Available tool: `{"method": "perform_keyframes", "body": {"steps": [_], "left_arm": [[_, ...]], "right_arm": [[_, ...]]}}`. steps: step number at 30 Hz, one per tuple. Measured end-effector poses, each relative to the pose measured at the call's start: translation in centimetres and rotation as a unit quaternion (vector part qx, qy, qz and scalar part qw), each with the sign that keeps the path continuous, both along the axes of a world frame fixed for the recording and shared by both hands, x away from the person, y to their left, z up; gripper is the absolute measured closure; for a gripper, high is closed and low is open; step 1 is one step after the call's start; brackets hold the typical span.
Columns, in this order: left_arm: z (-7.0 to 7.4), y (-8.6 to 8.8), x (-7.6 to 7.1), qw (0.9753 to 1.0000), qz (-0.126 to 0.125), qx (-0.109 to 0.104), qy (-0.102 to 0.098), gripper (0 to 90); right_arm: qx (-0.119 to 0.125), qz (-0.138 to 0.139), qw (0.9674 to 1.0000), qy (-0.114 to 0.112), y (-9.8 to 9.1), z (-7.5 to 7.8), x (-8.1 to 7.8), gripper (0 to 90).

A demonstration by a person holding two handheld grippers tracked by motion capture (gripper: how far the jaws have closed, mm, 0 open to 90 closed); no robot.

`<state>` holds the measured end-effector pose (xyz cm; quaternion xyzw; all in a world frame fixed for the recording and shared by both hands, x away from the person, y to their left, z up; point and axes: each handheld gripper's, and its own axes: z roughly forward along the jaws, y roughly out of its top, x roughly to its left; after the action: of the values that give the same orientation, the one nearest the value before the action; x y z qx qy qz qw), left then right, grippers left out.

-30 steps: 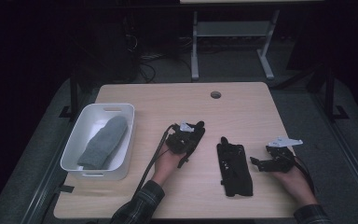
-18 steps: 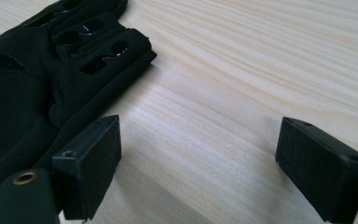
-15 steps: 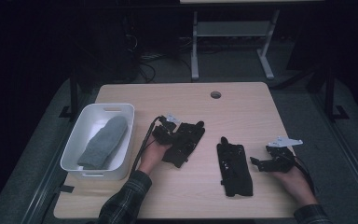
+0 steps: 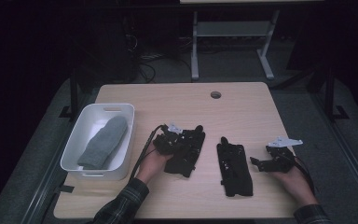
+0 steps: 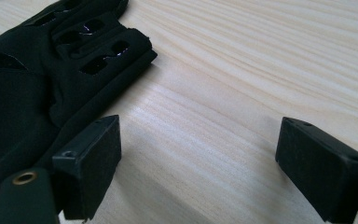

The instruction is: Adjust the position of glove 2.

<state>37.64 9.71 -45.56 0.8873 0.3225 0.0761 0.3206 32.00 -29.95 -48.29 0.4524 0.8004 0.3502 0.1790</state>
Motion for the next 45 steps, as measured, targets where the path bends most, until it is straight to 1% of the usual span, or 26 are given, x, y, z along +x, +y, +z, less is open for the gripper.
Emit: {"method": "perform_keyframes", "body": {"steps": [5, 11, 12, 13, 14, 15, 17, 18, 20, 21, 22, 25, 26, 27, 28, 29, 31, 33, 35, 36, 37, 39, 40, 41, 44, 45], "left_arm": [[0.0, -0.1, -1.4, 0.9996, -0.016, -0.013, 0.017, 89.6], [0.0, -0.5, -3.2, 0.9987, -0.038, -0.015, 0.029, 89.5], [0.1, -0.5, -3.4, 0.9985, -0.044, -0.012, 0.029, 89.5], [0.1, -0.7, -3.7, 0.9984, -0.045, -0.016, 0.031, 89.5], [0.1, -0.6, -3.8, 0.9981, -0.053, -0.01, 0.029, 89.5], [0.1, -0.8, -4.1, 0.9982, -0.049, -0.016, 0.031, 89.5], [0.2, -0.8, -4.2, 0.9982, -0.052, -0.015, 0.028, 89.2], [0.3, -0.6, -4.2, 0.9982, -0.049, -0.02, 0.029, 84.1], [0.7, -0.2, -4.2, 0.9984, -0.047, -0.022, 0.023, 72.6], [1.0, 0.0, -4.3, 0.9987, -0.04, -0.025, 0.018, 70.4], [1.1, 0.3, -4.4, 0.9989, -0.034, -0.031, 0.014, 65.9], [1.2, 1.2, -4.4, 0.9991, -0.025, -0.032, 0.015, 54.9], [1.1, 1.5, -4.4, 0.9991, -0.02, -0.035, 0.015, 50.6], [1.0, 1.8, -4.4, 0.9989, -0.013, -0.041, 0.018, 48.0], [1.0, 2.1, -4.4, 0.9989, -0.009, -0.042, 0.019, 44.1], [0.9, 2.3, -4.4, 0.9988, -0.001, -0.044, 0.021, 39.7], [0.6, 2.8, -4.3, 0.9982, -0.003, -0.055, 0.026, 38.7], [0.5, 2.9, -4.3, 0.9978, -0.006, -0.06, 0.028, 37.6], [0.3, 2.8, -4.3, 0.998, -0.002, -0.059, 0.022, 38.1], [0.2, 2.7, -4.2, 0.9981, -0.004, -0.059, 0.02, 39.1], [0.0, 2.6, -4.2, 0.998, 0.0, -0.062, 0.017, 40.2], [-0.3, 2.6, -4.1, 0.9983, 0.004, -0.057, 0.012, 42.9], [-0.5, 2.5, -3.9, 0.9984, 0.005, -0.055, 0.013, 45.4], [-0.6, 2.4, -3.9, 0.9984, 0.007, -0.055, 0.013, 47.6], [-0.8, 2.0, -3.9, 0.9987, 0.005, -0.049, 0.013, 52.9], [-0.8, 1.9, -4.0, 0.9988, 0.004, -0.048, 0.009, 54.2]], "right_arm": [[0.0, 0.0, 1.0, 0.0, 0.0, 0.0, 0.0, 14.2], [0.0, 0.001, 1.0, 0.0, 0.0, 0.0, 0.0, 14.2], [0.0, 0.001, 1.0, 0.001, 0.0, 0.0, 0.0, 14.2], [0.001, 0.0, 1.0, 0.001, 0.0, 0.0, -0.1, 14.2], [0.001, 0.0, 1.0, 0.001, 0.0, 0.0, -0.1, 14.2], [0.001, 0.0, 1.0, 0.001, 0.0, 0.0, -0.1, 14.3], [0.0, 0.001, 1.0, 0.001, 0.1, 0.0, -0.1, 15.3], [-0.001, 0.001, 1.0, 0.003, 0.1, 0.1, -0.1, 17.7], [-0.003, 0.005, 1.0, 0.003, 0.1, 0.4, -0.3, 33.3], [-0.006, 0.006, 1.0, 0.002, 0.2, 0.5, -0.4, 39.1], [-0.006, 0.011, 0.9999, 0.004, 0.2, 0.7, -0.5, 47.9], [0.0, 0.027, 0.9996, 0.012, 0.5, 1.3, -0.9, 73.2], [0.004, 0.036, 0.9992, 0.015, 0.7, 1.5, -1.2, 79.5], [0.005, 0.039, 0.9991, 0.018, 0.9, 1.7, -1.4, 84.5], [0.003, 0.044, 0.9988, 0.021, 1.1, 1.9, -1.7, 88.7], [0.001, 0.048, 0.9986, 0.023, 1.3, 1.9, -1.9, 90.0], [-0.003, 0.064, 0.9974, 0.032, 1.6, 2.0, -2.4, 90.0], [-0.007, 0.077, 0.9963, 0.037, 2.1, 1.9, -2.7, 90.0], [-0.007, 0.084, 0.9955, 0.042, 2.4, 1.9, -2.8, 90.0], [-0.008, 0.089, 0.9951, 0.041, 2.5, 1.9, -2.8, 90.0], [-0.006, 0.088, 0.9951, 0.045, 2.6, 1.9, -2.8, 90.0], [-0.009, 0.094, 0.9945, 0.044, 2.7, 1.8, -2.7, 90.0], [-0.009, 0.097, 0.9943, 0.044, 2.7, 1.7, -2.7, 90.0], [-0.007, 0.094, 0.9942, 0.05, 2.9, 1.7, -2.8, 90.0], [-0.011, 0.105, 0.9932, 0.049, 3.2, 1.6, -2.7, 90.0], [-0.011, 0.106, 0.9931, 0.049, 3.3, 1.6, -2.7, 90.0]]}}
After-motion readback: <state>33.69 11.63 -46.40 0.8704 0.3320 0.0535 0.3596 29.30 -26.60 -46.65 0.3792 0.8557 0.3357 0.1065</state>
